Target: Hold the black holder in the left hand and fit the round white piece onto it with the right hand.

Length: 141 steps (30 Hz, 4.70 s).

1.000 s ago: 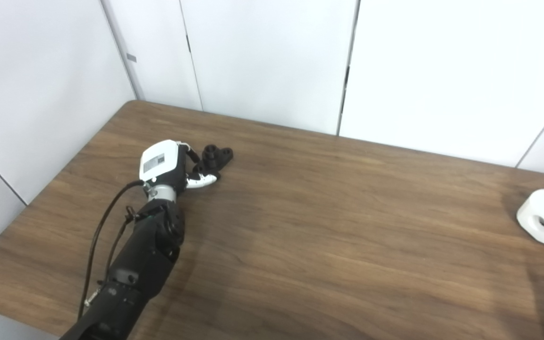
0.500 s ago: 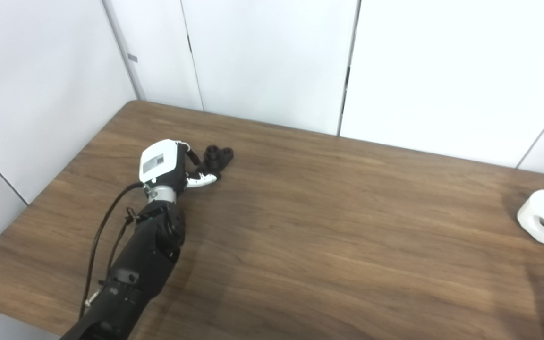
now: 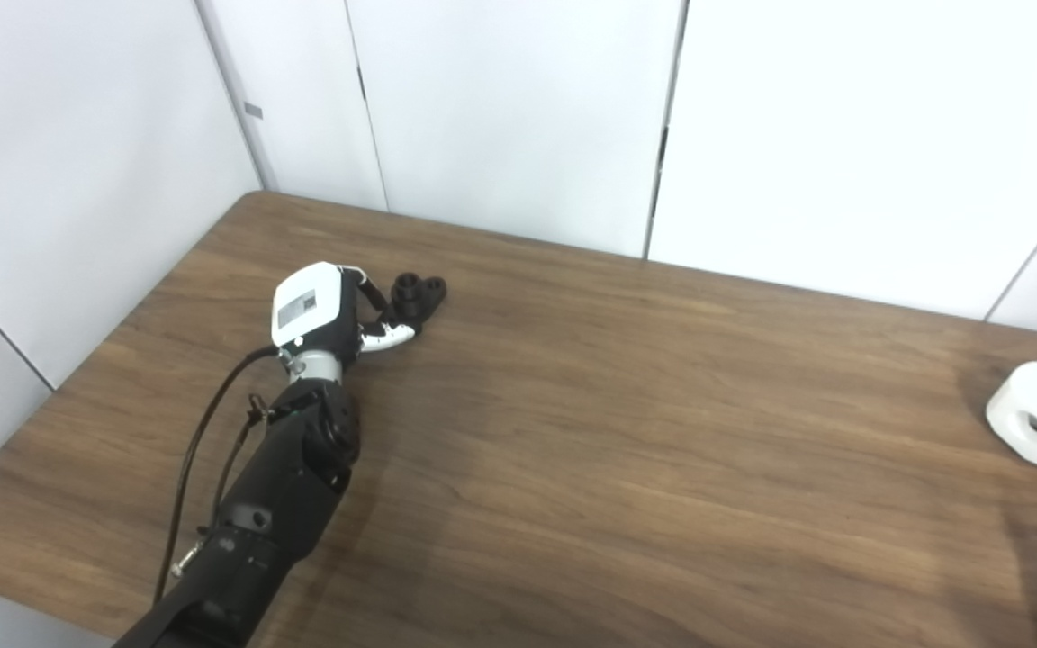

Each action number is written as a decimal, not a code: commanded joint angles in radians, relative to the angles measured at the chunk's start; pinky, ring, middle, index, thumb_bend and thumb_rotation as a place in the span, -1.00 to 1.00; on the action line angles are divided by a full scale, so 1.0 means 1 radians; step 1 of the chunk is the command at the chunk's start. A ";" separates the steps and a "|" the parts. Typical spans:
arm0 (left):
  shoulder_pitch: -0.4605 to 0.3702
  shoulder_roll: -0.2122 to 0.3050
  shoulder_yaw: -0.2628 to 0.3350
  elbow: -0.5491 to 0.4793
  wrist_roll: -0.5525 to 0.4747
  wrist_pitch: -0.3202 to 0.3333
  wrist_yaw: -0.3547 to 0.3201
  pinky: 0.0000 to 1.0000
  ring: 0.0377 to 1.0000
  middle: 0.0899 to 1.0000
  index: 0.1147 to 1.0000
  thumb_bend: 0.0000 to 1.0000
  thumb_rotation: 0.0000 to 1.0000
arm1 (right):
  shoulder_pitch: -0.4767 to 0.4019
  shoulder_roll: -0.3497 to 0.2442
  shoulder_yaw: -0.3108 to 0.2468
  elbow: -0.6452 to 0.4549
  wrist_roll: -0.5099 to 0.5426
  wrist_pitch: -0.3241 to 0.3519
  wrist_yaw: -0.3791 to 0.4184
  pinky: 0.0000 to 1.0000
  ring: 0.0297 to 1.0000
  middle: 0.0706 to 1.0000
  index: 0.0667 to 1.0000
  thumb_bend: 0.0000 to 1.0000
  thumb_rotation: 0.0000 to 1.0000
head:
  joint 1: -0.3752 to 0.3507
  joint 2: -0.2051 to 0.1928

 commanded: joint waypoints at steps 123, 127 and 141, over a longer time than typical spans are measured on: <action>0.441 -0.150 -0.406 -0.454 0.196 -0.487 -0.124 0.73 0.72 0.56 -0.16 0.04 -0.91 | -0.133 -0.051 -0.029 -0.369 -0.323 0.392 -0.114 0.86 0.92 0.92 0.96 0.16 0.71 | -0.590 0.096; 0.439 -0.149 -0.404 -0.443 0.197 -0.496 -0.116 0.71 0.70 0.54 -0.16 0.04 -0.91 | -0.182 -0.088 -0.038 -0.354 -0.343 0.417 -0.108 0.91 0.93 0.92 0.96 0.15 0.62 | -0.618 0.079; 0.443 -0.139 -0.390 -0.442 0.193 -0.514 -0.129 0.67 0.68 0.53 -0.16 0.04 -0.91 | -0.389 -0.228 0.025 -0.232 -0.532 0.576 -0.030 0.92 0.98 0.94 0.90 0.39 0.19 | -0.655 0.050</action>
